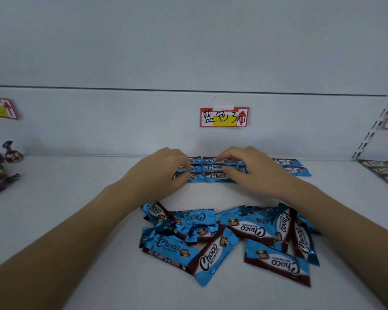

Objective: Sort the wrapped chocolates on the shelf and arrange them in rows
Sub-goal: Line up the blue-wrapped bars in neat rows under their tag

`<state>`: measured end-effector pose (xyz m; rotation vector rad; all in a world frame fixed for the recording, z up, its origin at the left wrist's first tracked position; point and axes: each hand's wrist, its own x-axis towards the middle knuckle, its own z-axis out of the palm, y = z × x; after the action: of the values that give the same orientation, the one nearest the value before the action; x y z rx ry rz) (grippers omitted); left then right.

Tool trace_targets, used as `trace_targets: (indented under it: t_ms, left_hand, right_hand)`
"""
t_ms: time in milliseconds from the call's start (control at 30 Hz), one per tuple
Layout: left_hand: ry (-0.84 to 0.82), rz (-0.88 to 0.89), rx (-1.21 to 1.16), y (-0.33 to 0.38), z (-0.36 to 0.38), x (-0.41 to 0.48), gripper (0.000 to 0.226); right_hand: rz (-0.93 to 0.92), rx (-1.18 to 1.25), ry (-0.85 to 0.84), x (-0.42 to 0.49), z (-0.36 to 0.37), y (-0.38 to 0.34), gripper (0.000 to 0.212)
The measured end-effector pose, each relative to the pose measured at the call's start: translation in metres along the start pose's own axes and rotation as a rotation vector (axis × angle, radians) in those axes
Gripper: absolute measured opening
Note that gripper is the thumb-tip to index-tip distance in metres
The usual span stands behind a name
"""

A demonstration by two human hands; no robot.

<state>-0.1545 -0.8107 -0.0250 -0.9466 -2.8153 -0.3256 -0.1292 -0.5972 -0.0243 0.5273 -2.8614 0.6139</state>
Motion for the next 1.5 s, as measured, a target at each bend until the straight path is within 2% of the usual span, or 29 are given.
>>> trace_targets:
  t_ms: [133, 267, 367, 467, 700, 867, 1000, 1167, 1500]
  left_hand:
    - [-0.051, -0.075, 0.019, -0.002, 0.001, 0.003, 0.036]
    - [-0.101, -0.086, 0.005, -0.004, 0.003, 0.005, 0.033]
    - [-0.063, -0.081, 0.002, -0.002, 0.002, 0.004, 0.035]
    - [-0.024, -0.028, -0.032, -0.001, 0.0, 0.002, 0.034]
    - [-0.057, 0.057, -0.038, 0.002, 0.004, 0.002, 0.032]
    - [-0.057, 0.053, -0.039, 0.0, 0.005, 0.002, 0.032]
    - [-0.044, 0.052, -0.025, 0.0, 0.004, 0.003, 0.033]
    - [-0.035, 0.054, -0.019, -0.001, 0.005, 0.003, 0.033]
    - [-0.016, 0.088, -0.032, 0.0, 0.005, 0.002, 0.032]
  right_hand:
    - [0.074, -0.063, -0.052, 0.005, 0.002, 0.005, 0.034]
    - [0.047, -0.103, -0.103, 0.006, 0.006, 0.004, 0.034]
    - [0.023, -0.047, 0.004, 0.007, -0.008, 0.007, 0.033]
    - [0.072, -0.046, 0.075, -0.003, -0.03, 0.023, 0.03]
    - [0.174, -0.167, -0.133, -0.014, -0.032, 0.037, 0.032]
    - [0.173, -0.155, -0.112, -0.012, -0.033, 0.037, 0.031]
    - [0.279, -0.107, -0.046, -0.017, -0.049, 0.051, 0.028]
    - [0.433, -0.187, -0.149, -0.024, -0.06, 0.069, 0.03]
    - [0.42, -0.175, -0.113, -0.023, -0.058, 0.071, 0.025]
